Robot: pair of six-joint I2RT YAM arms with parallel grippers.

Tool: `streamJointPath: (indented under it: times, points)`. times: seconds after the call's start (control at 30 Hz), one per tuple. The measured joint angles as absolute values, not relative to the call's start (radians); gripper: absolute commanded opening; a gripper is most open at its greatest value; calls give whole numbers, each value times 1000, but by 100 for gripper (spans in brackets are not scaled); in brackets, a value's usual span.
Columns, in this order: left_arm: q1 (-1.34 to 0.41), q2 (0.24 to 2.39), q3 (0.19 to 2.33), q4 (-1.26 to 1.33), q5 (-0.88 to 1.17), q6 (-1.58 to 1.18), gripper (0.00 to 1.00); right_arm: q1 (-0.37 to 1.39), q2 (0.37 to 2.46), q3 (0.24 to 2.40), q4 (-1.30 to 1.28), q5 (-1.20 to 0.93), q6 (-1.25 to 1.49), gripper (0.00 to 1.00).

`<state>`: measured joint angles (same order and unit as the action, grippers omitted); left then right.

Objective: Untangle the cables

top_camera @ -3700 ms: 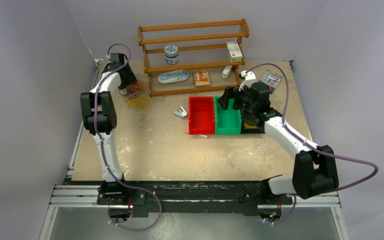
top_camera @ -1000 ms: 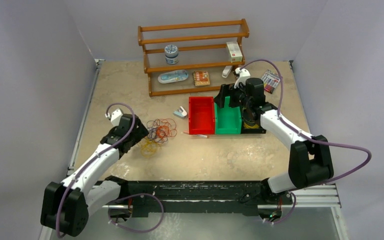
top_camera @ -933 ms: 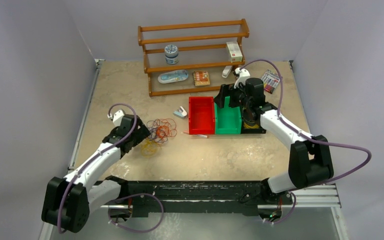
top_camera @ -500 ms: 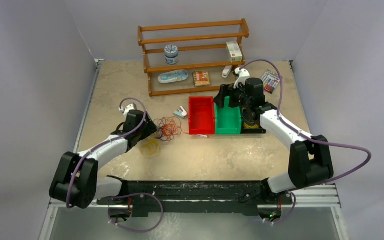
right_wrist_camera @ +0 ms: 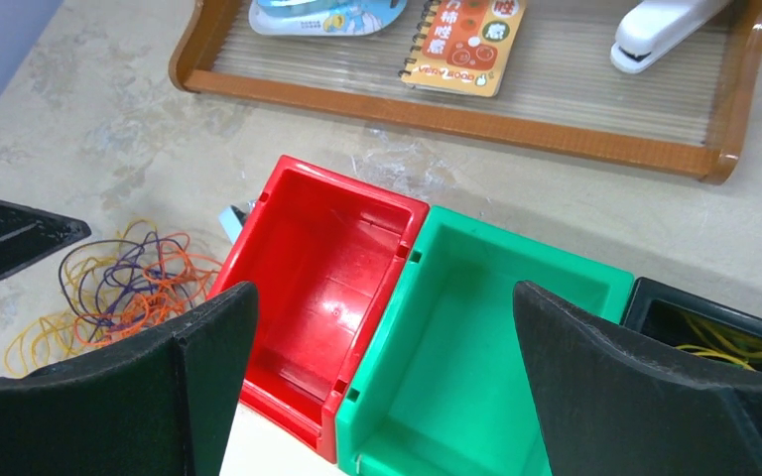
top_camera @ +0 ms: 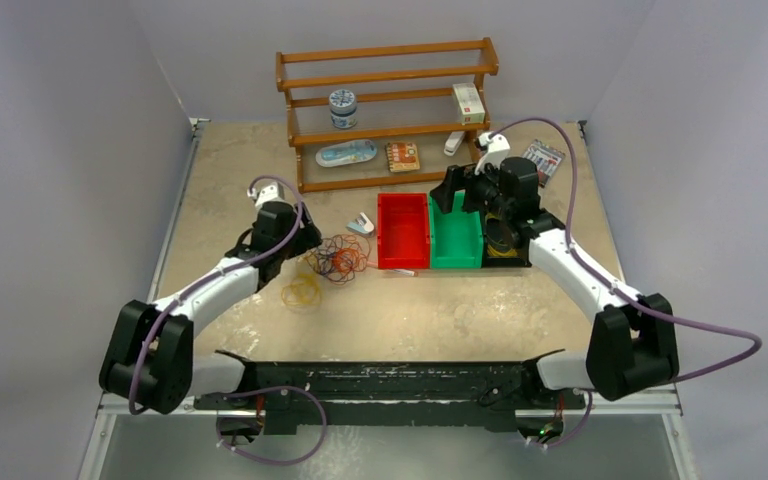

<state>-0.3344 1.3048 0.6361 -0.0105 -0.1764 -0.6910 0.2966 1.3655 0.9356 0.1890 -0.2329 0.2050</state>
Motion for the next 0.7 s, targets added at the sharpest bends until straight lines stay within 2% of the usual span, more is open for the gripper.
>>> streamJointPath:
  times: [0.4, 0.7]
  points:
    - [-334, 1089, 650, -270, -266, -699, 70, 297, 1286, 880, 266, -202, 212, 99]
    - [-345, 992, 598, -391, -180, -744, 61, 300, 1320, 880, 278, -207, 220, 99]
